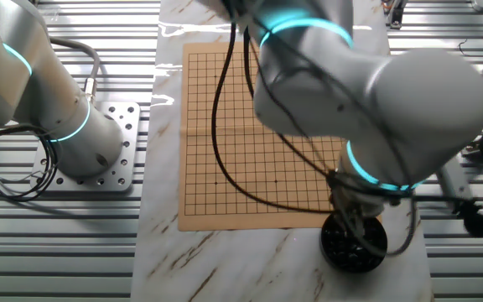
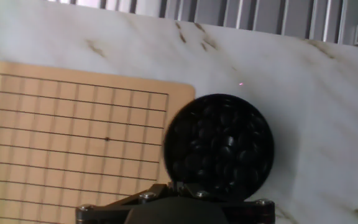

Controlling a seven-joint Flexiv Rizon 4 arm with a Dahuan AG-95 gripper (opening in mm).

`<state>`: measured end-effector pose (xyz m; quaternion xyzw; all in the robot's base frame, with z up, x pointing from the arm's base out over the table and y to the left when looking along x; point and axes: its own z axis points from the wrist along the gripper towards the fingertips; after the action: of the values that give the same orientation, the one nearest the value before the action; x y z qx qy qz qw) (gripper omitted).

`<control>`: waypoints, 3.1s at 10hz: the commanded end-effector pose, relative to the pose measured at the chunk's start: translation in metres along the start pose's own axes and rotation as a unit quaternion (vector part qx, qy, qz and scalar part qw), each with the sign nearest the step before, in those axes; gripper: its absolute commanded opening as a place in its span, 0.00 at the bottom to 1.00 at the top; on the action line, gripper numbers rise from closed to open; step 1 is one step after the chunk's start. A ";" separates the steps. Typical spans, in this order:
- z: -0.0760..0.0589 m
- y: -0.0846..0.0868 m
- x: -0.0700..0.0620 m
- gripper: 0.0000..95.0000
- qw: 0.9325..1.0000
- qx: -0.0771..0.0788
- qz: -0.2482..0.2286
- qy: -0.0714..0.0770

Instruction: Play the first move as black on the 3-4 point in the upper right corner of the Go board

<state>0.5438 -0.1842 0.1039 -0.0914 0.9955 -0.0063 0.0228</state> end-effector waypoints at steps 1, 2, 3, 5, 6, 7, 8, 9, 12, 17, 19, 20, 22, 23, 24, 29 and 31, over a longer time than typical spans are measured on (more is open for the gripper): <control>-0.003 -0.001 -0.007 0.00 1.000 -0.001 -0.002 0.006; -0.005 -0.001 -0.012 0.00 1.000 -0.001 -0.001 0.008; -0.004 -0.001 -0.015 0.00 1.000 0.000 -0.002 0.008; -0.003 -0.002 -0.016 0.00 1.000 0.001 -0.002 0.008; -0.004 -0.003 -0.016 0.00 1.000 0.000 -0.002 0.008; -0.005 -0.003 -0.015 0.00 1.000 -0.002 0.001 0.007; -0.006 -0.005 -0.013 0.00 1.000 -0.007 0.006 0.006; -0.008 -0.007 -0.011 0.00 1.000 -0.008 0.006 0.006; -0.012 -0.010 -0.008 0.00 1.000 -0.007 0.005 0.007; -0.012 -0.010 -0.008 0.00 1.000 -0.008 -0.003 0.007; -0.012 -0.010 -0.008 0.00 1.000 -0.009 -0.001 0.007; -0.012 -0.010 -0.008 0.00 1.000 -0.008 -0.001 0.007; -0.012 -0.010 -0.008 0.00 1.000 -0.009 -0.002 0.007; -0.012 -0.010 -0.008 0.00 1.000 -0.011 -0.012 0.006; -0.012 -0.010 -0.008 0.00 1.000 -0.013 -0.015 0.009; -0.012 -0.010 -0.008 0.00 0.998 0.014 0.049 0.045; -0.012 -0.010 -0.008 0.00 0.994 0.045 0.092 0.045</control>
<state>0.5543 -0.1918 0.1162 -0.0441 0.9981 -0.0178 -0.0386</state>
